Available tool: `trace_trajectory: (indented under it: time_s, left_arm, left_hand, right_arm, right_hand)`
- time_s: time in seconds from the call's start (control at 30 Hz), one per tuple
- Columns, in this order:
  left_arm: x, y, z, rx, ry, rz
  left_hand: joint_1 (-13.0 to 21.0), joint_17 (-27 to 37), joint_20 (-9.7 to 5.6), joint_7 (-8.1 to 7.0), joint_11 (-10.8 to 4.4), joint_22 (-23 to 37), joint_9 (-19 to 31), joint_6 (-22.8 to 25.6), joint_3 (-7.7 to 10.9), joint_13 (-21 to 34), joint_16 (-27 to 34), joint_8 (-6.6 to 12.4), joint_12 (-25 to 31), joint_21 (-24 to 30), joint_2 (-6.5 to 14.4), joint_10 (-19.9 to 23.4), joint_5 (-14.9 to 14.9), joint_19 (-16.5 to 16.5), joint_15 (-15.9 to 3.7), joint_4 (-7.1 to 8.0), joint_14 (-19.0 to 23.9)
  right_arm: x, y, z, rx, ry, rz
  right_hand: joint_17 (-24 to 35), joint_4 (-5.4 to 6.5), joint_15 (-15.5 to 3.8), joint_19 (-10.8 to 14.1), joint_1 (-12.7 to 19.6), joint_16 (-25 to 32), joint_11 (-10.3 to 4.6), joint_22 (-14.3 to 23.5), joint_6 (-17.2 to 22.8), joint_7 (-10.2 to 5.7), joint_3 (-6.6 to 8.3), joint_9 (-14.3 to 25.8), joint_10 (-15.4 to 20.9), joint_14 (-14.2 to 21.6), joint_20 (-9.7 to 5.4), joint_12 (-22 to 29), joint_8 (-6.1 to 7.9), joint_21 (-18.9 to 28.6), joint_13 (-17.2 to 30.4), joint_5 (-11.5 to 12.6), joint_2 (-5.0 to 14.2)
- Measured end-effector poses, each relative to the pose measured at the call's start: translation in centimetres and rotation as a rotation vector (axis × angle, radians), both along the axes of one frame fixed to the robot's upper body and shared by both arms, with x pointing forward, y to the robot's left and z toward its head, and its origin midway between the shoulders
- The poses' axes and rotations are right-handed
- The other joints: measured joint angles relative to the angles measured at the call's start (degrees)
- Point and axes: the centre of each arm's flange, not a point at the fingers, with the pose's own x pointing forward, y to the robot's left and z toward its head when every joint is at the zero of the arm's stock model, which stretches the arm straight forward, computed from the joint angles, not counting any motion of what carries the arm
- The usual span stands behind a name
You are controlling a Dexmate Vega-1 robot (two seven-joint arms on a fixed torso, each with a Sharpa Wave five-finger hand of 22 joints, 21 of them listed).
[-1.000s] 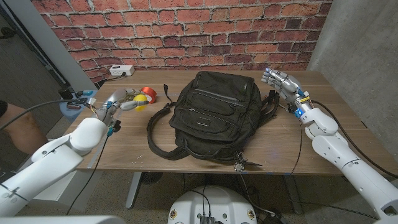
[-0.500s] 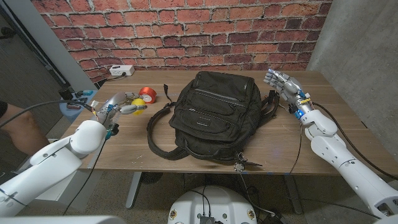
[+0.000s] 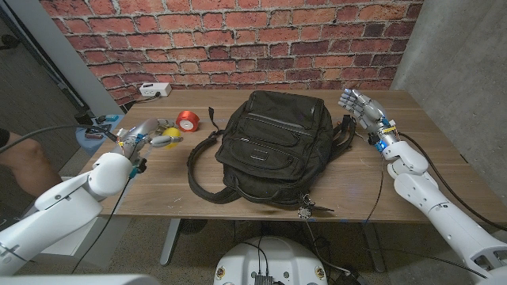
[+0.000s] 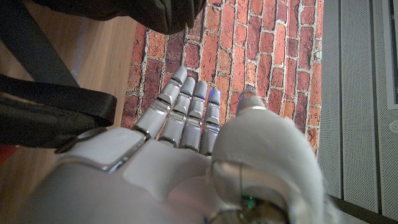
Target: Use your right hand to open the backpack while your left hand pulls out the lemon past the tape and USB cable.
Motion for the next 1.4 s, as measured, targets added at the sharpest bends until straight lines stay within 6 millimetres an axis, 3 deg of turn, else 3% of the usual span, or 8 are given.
trace_trajectory:
  time_s: [0.3, 0.5, 0.83, 1.4]
  left_arm:
    - [0.9, 0.8, -0.4, 0.02, 0.021, 0.026]
    - [1.6, 1.2, -0.6, 0.036, 0.038, 0.043]
    - [2.3, 1.5, -0.7, 0.073, 0.061, 0.065]
    - [3.4, 1.3, -0.7, 0.162, 0.091, 0.11]
  left_hand:
    - [0.01, -0.04, 0.0, 0.0, -0.2, 0.0, -0.04, 0.0, 0.0, 0.33, 0.0, 0.0, -0.25, 0.0, 0.0, 0.2, 0.0, 0.0, 0.0, 0.0, 0.0]
    - [0.19, 0.05, -0.03, 0.0, -0.2, 0.01, -0.04, 0.0, 0.24, 1.06, 0.0, 0.0, 0.0, 0.0, 0.04, 0.2, 0.0, -0.02, 0.01, -0.24, -0.01]
    - [0.23, 0.14, -0.31, -0.2, -0.2, 0.01, -0.02, -0.2, 0.43, 1.07, -0.01, 0.02, 0.01, 0.45, 0.08, 0.2, 0.0, -0.31, 0.01, -0.07, -0.01]
    - [-0.16, -0.04, -0.62, -0.2, -0.71, -0.27, -0.03, -0.21, 0.5, 1.11, -0.88, 0.01, -0.06, 0.45, 0.49, 0.08, 0.0, -0.62, -0.31, 0.01, -0.34]
  right_arm:
    - [0.6, -0.4, -0.3, 0.035, -0.011, -0.011]
    - [1.2, -0.8, -0.4, 0.053, -0.01, -0.024]
    - [2.3, -1.3, -0.6, 0.061, -0.001, -0.047]
    - [3.9, -1.6, -1.5, 0.069, 0.036, -0.054]
  right_hand:
    - [-0.26, 2.31, 0.19, -1.05, -3.02, -0.33, -0.23, 0.0, -0.72, -0.71, 0.26, -0.27, -0.85, -1.24, 0.18, -0.78, 0.0, -0.85, -0.25, 0.0, 1.02]
    - [-0.26, 3.15, 0.08, -2.14, -4.29, -0.51, -0.54, -0.12, -1.09, -1.08, 0.62, -0.27, -1.15, -2.14, 0.1, -0.99, 0.0, -1.33, -0.53, 0.0, 1.12]
    - [-0.79, 5.23, 0.22, -4.31, -6.24, -0.99, -1.29, 0.0, -2.89, -2.27, 2.7, -0.54, -3.34, -4.7, 0.4, -2.27, -0.44, -2.0, -0.96, 0.0, 1.56]
    - [-1.59, 5.94, 0.53, -4.83, -7.21, -0.99, -1.43, 0.0, -3.69, -2.45, 4.25, -0.52, -4.69, -5.62, 0.5, -2.48, -0.44, -2.34, -1.3, 0.0, 1.03]
